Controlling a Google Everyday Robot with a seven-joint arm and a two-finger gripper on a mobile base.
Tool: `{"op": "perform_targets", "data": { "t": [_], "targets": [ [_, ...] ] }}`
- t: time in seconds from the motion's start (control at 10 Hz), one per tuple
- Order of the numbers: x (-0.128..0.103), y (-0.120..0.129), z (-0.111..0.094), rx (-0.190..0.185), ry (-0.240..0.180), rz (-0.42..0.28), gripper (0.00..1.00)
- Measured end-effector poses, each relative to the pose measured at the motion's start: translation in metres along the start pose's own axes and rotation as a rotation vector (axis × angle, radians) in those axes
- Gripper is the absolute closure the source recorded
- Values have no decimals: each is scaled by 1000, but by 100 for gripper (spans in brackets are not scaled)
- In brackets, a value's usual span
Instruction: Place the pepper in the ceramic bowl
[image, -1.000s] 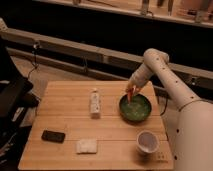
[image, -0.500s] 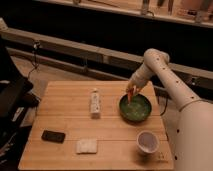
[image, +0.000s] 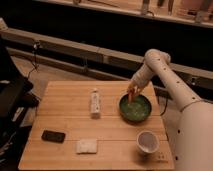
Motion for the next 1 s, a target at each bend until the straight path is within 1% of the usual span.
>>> {"op": "perform_targets", "data": {
  "t": [1.0],
  "targets": [
    [1, 11, -3, -14, 1, 20, 100]
  ]
}}
